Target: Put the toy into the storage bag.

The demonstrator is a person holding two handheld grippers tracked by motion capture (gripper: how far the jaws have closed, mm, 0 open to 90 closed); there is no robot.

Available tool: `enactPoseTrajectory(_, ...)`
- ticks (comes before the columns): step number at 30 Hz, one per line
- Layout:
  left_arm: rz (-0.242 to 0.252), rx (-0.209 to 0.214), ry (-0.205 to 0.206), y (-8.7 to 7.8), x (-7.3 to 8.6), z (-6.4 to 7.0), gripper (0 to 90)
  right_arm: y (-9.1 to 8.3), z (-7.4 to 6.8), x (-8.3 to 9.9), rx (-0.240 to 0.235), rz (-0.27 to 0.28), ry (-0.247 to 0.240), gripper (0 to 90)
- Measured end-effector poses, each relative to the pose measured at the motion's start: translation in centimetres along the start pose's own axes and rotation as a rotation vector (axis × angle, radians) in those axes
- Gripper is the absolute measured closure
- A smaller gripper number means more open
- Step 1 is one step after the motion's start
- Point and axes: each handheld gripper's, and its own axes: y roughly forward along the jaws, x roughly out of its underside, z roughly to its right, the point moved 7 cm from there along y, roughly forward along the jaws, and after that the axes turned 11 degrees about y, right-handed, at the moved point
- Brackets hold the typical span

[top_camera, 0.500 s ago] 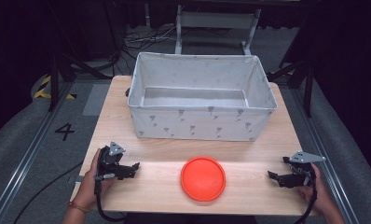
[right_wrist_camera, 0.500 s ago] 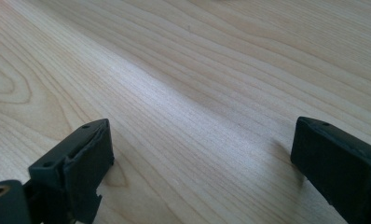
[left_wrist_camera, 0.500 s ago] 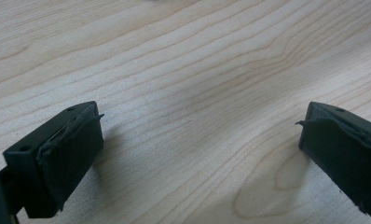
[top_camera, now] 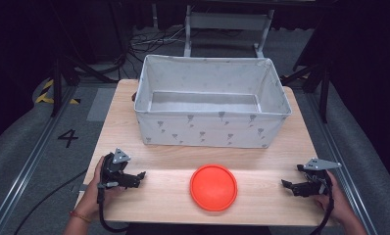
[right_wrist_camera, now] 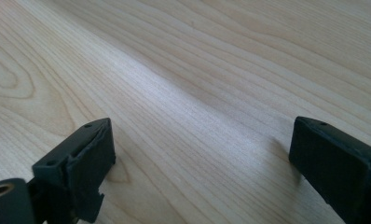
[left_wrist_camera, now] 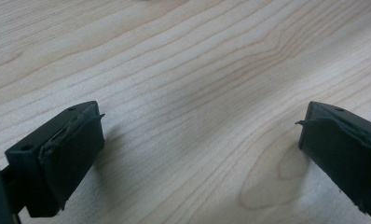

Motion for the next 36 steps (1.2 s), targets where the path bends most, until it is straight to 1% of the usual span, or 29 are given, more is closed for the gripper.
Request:
enactPoseTrajectory(2, 0.002, 0.002, 0.001, 0.0, 0.0, 0.0, 0.3, 0.1, 0.2, 0.0, 0.024, -0.005, 0.008, 0.1)
enactPoseTrajectory(3, 0.002, 0.004, 0.003, 0.0, 0.0, 0.0, 0.3, 0.2, 0.2, 0.0, 0.027, -0.005, 0.019, 0.4)
enactPoseTrajectory(5, 0.003, 0.006, 0.008, 0.0, 0.1, -0.1, 0.3, 0.1, 0.3, -0.1, 0.046, -0.004, 0.024, 0.5)
enactPoseTrajectory(6, 0.003, 0.006, 0.008, 0.0, 0.1, -0.1, 0.2, 0.1, 0.3, -0.1, 0.046, -0.004, 0.024, 0.5)
enactPoseTrajectory(7, 0.003, 0.008, 0.010, 0.0, 0.0, -0.1, 0.2, 0.0, 0.2, -0.1, 0.054, -0.011, 0.016, 3.7)
enactPoseTrajectory(8, 0.003, 0.008, 0.011, 0.0, 0.0, -0.1, 0.1, -0.1, 0.1, -0.2, 0.054, -0.011, 0.003, 8.9)
enactPoseTrajectory(9, 0.003, 0.008, 0.011, 0.0, 0.0, -0.1, 0.2, -0.3, 0.1, -0.3, 0.049, -0.009, 0.005, 17.0)
enactPoseTrajectory(10, 0.003, 0.008, 0.011, 0.0, 0.0, -0.1, 0.2, -0.3, 0.1, -0.4, 0.031, -0.007, 0.010, 21.3)
enactPoseTrajectory(12, 0.003, 0.008, 0.011, 0.0, 0.0, -0.1, 0.2, -0.4, 0.0, -0.7, 0.000, 0.004, 0.004, 13.9)
enactPoseTrajectory(14, 0.003, 0.009, 0.011, 0.0, 0.0, -0.1, 0.1, -0.5, -0.2, -1.1, -0.025, 0.031, -0.013, 19.6)
enactPoseTrajectory(15, 0.003, 0.009, 0.011, 0.0, 0.0, -0.1, 0.2, -0.5, -0.4, -1.3, -0.033, 0.037, -0.020, 18.6)
enactPoseTrajectory(16, 0.003, 0.009, 0.011, 0.0, 0.0, -0.1, 0.1, -0.6, -0.7, -1.6, -0.035, 0.038, -0.036, 17.2)
enactPoseTrajectory(17, 0.003, 0.009, 0.011, 0.0, 0.0, -0.1, 0.2, -0.6, -0.9, -1.8, -0.034, 0.039, -0.045, 18.1)
enactPoseTrajectory(18, 0.003, 0.008, 0.011, 0.0, 0.0, -0.1, 0.1, -0.7, -1.3, -2.2, -0.046, 0.048, -0.057, 20.1)
enactPoseTrajectory(19, 0.003, 0.009, 0.011, 0.0, 0.0, -0.1, 0.1, -0.7, -1.8, -2.6, -0.072, 0.048, -0.062, 20.8)
enactPoseTrajectory(20, 0.003, 0.009, 0.011, 0.0, 0.0, -0.1, 0.2, -0.7, -1.8, -2.6, -0.072, 0.048, -0.062, 20.8)
enactPoseTrajectory(21, 0.003, 0.008, 0.010, 0.0, 0.1, -0.1, 0.2, -0.7, -2.2, -3.0, -0.072, 0.053, -0.071, 20.1)
enactPoseTrajectory(23, 0.003, 0.008, 0.010, 0.0, 0.1, -0.1, 0.2, -0.6, -3.1, -3.6, -0.106, 0.054, -0.077, 20.4)
enactPoseTrajectory(25, 0.003, 0.009, 0.010, 0.0, 0.1, -0.1, 0.2, -0.6, -3.9, -4.5, -0.124, 0.063, -0.091, 20.6)
enactPoseTrajectory(27, 0.003, 0.008, 0.010, 0.0, 0.1, -0.1, 0.2, -0.4, -4.9, -5.1, -0.151, 0.058, -0.106, 20.7)
enactPoseTrajectory(29, 0.003, 0.008, 0.011, 0.0, 0.1, -0.1, 0.2, 0.0, -6.0, -5.7, -0.184, 0.052, -0.127, 20.7)
enactPoseTrajectory(31, 0.003, 0.009, 0.010, 0.0, 0.0, -0.1, 0.2, 0.6, -7.5, -6.5, -0.219, 0.043, -0.153, 20.5)
enactPoseTrajectory(32, 0.003, 0.008, 0.010, 0.0, 0.1, -0.1, 0.2, 1.0, -8.4, -6.9, -0.249, 0.037, -0.168, 20.5)
enactPoseTrajectory(34, 0.003, 0.009, 0.010, 0.0, 0.1, -0.1, 0.2, 1.7, -9.7, -7.4, -0.272, 0.022, -0.190, 20.0)
enactPoseTrajectory(35, 0.003, 0.008, 0.010, 0.0, 0.1, -0.1, 0.2, 2.2, -10.7, -7.6, -0.299, 0.012, -0.208, 20.1)
enactPoseTrajectory(36, 0.003, 0.008, 0.010, 0.0, 0.1, -0.1, 0.2, 2.2, -10.7, -7.6, -0.299, 0.012, -0.208, 20.1)
